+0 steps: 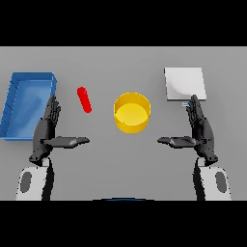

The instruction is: Pick up the red beaker and tilt it to pour out 1 green nut into yellow bowl. Pick up the yellow bowl and place it on the metallic measuring scale.

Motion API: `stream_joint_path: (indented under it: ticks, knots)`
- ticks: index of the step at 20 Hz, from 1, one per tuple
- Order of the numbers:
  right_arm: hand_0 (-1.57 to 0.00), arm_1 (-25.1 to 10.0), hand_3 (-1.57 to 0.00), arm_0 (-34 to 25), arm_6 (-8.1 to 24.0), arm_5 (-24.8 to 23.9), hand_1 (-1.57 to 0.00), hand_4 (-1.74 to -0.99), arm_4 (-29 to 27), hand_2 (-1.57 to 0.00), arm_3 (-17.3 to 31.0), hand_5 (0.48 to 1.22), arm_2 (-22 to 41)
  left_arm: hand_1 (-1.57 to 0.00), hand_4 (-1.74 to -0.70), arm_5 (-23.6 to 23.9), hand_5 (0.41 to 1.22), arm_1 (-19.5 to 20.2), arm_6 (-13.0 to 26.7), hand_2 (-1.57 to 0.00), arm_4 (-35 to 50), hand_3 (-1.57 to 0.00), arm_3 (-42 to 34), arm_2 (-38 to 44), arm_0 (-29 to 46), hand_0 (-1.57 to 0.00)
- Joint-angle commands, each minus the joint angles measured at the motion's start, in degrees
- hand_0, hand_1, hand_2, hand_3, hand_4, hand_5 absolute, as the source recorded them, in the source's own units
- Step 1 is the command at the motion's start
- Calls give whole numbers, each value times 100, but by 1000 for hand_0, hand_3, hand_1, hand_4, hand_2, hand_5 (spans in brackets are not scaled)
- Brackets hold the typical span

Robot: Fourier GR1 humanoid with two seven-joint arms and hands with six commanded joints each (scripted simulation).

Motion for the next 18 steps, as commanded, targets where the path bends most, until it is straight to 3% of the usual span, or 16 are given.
stream_joint_path:
  ticks: [1, 6, 7, 8, 10, 14, 15, 18]
  knots:
    - [1, 3, 1, 8, -4, -4, 1, -1128, -1, 1, -7, 660, 3, 1, -1093, 9, 623, 2, 13, 1, 3, 1, 14, 7, -22, 1]
    - [1, 32, 1, 106, -18, -2, 1, -1128, 20, 1, -91, 660, 53, 1, -1093, 47, 623, 7, 59, 1, -1, 1, 193, 64, -205, 1]
    - [1, -96, 1, 313, -577, -131, 1, -1128, 656, 1, -277, 660, 376, 1, -1093, 58, 623, 94, -163, 1, -306, 1, -19, -147, 30, 1]
    - [1, -190, 1, 508, -843, -248, 1, -1128, 1088, 1, -474, 663, 576, 1, -1094, 74, 620, 130, -273, 1, -531, 1, -200, -317, 235, 1]
    - [1, -214, 1, 636, -826, -361, 1, -1126, 1501, 1, -560, 666, 778, 1, -1093, 173, 615, 122, -67, 1, -794, 1, -475, -507, 303, 1]
    - [1, -233, 1, 677, -683, -370, 1, -1120, 1575, 1, -673, 660, 816, 1, -1094, 177, 613, 225, 211, 1, -884, 1, -469, -502, 314, 1]
    - [1, -272, 1, 746, -795, -330, 1, -1121, 1525, 1, -725, 658, 797, 1, -1090, 180, 612, 230, 216, 1, -923, 1, -389, -513, 262, 1]
    - [1, -252, 1, 701, -628, -364, 1, -1130, 1583, 1, -815, 650, 825, 1, -1106, 212, 623, 197, 49, 1, -1030, 1, 7, -521, -54, 1]
